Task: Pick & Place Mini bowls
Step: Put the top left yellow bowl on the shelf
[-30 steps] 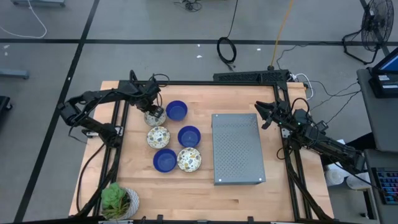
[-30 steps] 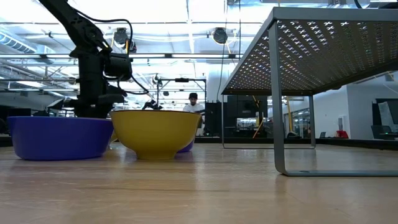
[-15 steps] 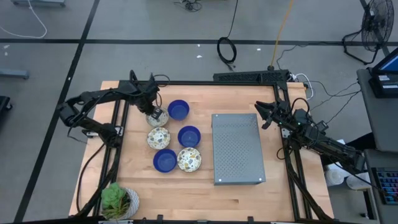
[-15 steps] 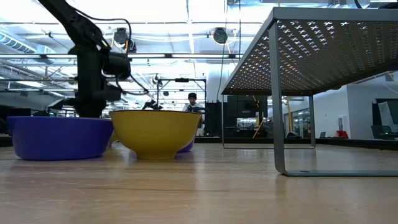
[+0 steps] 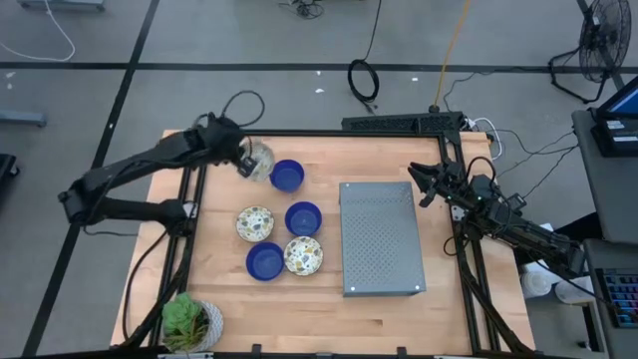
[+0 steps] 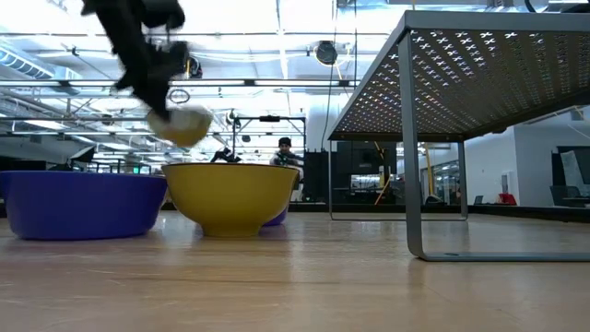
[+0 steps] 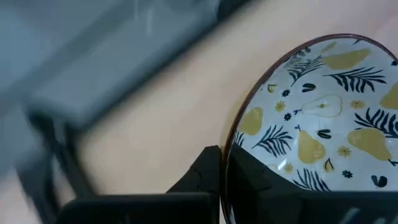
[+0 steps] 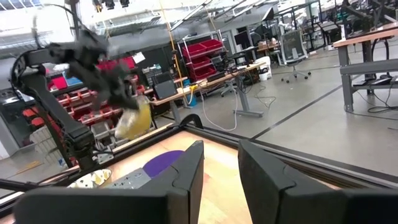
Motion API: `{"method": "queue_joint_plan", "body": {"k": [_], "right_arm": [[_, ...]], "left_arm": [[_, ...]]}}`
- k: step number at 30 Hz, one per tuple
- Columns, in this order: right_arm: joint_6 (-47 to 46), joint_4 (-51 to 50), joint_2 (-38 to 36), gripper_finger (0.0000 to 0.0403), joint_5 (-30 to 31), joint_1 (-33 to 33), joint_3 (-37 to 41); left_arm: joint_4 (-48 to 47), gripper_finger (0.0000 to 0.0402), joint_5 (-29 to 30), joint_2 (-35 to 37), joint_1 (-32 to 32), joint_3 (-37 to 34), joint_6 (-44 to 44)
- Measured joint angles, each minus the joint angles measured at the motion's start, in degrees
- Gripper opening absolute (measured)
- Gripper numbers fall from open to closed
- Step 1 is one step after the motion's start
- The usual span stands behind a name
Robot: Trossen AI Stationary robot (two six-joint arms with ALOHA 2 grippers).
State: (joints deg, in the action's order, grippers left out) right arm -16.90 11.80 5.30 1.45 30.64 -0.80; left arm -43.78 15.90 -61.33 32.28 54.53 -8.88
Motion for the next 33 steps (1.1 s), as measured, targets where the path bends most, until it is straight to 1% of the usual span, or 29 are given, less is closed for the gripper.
{"method": "queue_joint_plan", "body": {"k": [2,4,8,12,15,21,25,29,33], "right_arm": [[0.0,-0.07,0.01,0.0089,0.0,0.02,-0.02],[0.01,-0.05,0.0,0.0089,0.0,-0.01,0.0],[-0.01,-0.05,0.0,0.0089,0.0,0.0,-0.01],[0.0,-0.03,0.0,0.0089,0.0,0.0,0.0],[0.01,-0.03,0.0,0.0089,0.0,0.01,-0.01],[0.01,-0.03,0.0,0.0089,0.0,0.01,-0.02],[-0.01,0.05,0.0,0.0089,0.0,0.02,0.0],[-0.39,2.74,0.0,0.0089,-0.03,0.0,0.0],[-6.61,5.16,0.0,0.0089,0.26,0.01,-0.01]], "left_arm": [[6.33,0.001,0.93,1.96,-3.8,0.94,4.31],[13.32,0.001,0.19,3.13,-7.7,1.06,8.97],[31.59,0.001,-2.29,3.5,-15.22,1.19,20.27],[46.62,0.001,-7.22,0.23,-21.52,1.19,32.88],[55.32,0.001,-7.26,-3.61,-24.84,1.19,40.4],[68.7,0.001,-5.6,-13.29,-26.85,1.19,48.96],[80.81,0.001,-5.24,-20.25,-26.18,1.19,51.58],[90.59,0.0015,-5.12,-26.52,-25.21,1.26,57.81],[91.29,0.0012,-2.49,-30.96,-24.58,5.29,59.92]]}}
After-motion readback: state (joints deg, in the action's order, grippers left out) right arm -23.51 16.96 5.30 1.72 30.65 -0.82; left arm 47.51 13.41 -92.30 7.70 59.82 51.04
